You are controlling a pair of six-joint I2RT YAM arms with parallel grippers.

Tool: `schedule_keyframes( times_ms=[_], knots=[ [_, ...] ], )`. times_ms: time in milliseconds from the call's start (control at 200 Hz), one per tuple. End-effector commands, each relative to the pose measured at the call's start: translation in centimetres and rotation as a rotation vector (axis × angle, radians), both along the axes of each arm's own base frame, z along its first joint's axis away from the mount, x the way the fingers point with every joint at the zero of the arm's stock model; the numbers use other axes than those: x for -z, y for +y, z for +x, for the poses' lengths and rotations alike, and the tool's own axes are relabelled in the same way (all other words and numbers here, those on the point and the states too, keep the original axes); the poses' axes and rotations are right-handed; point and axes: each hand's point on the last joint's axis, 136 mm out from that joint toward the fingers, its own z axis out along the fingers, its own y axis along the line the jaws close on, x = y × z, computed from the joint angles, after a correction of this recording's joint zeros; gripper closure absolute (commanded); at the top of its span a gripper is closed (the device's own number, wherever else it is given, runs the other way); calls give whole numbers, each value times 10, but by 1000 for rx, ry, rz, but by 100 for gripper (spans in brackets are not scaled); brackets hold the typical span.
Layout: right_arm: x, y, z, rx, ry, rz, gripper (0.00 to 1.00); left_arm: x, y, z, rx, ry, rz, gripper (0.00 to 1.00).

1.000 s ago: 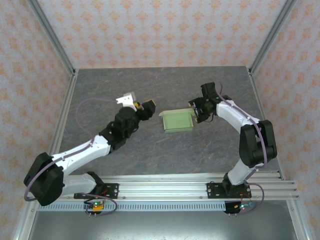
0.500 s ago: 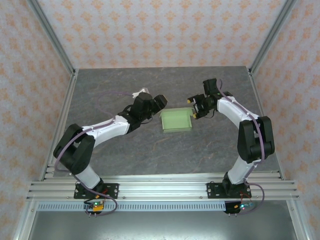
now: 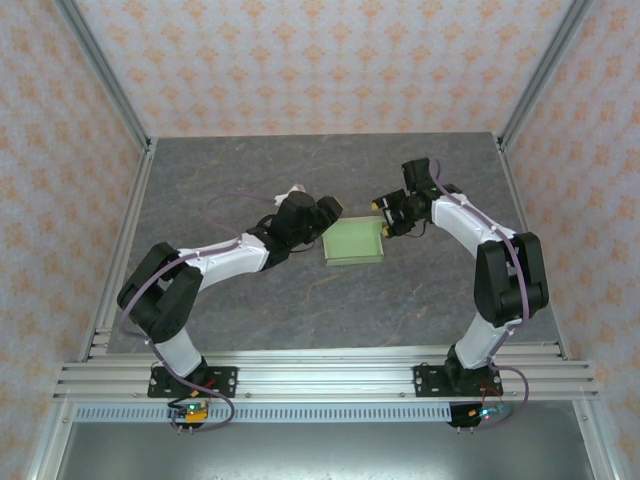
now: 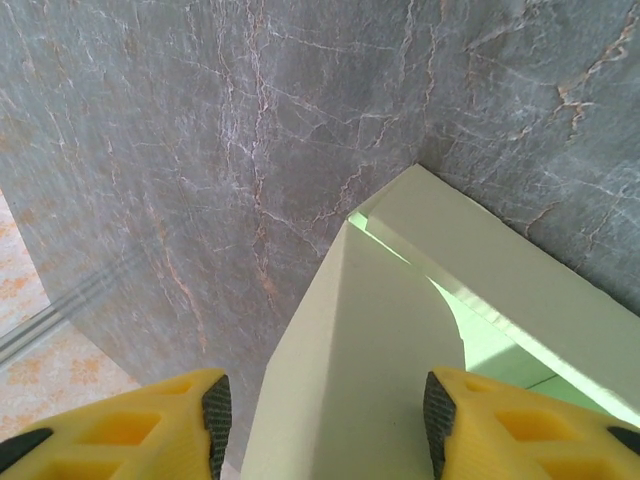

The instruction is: Fold the paper box

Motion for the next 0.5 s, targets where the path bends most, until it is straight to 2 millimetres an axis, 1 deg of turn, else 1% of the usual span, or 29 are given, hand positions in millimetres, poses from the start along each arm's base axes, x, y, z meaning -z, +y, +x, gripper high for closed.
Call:
schedule_keyframes(
  times_ms=[0,65,150,290,496],
  knots=[
    [0,10,-2,-8,4,19,47,-5,-17,-2,15,-5,-73,35],
    [1,11,-3,-11,4,14,50,-5,-17,-2,15,-4,-66,35],
    [4,10,-6,-13,12,7,51,-3,-14,-3,1,4,-64,35],
    [11,7,-14,-16,22,-14,53,2,-18,-10,15,11,-55,35],
    [28,1,-31,-12,50,-44,56,26,-32,-31,47,57,-41,35]
  ],
)
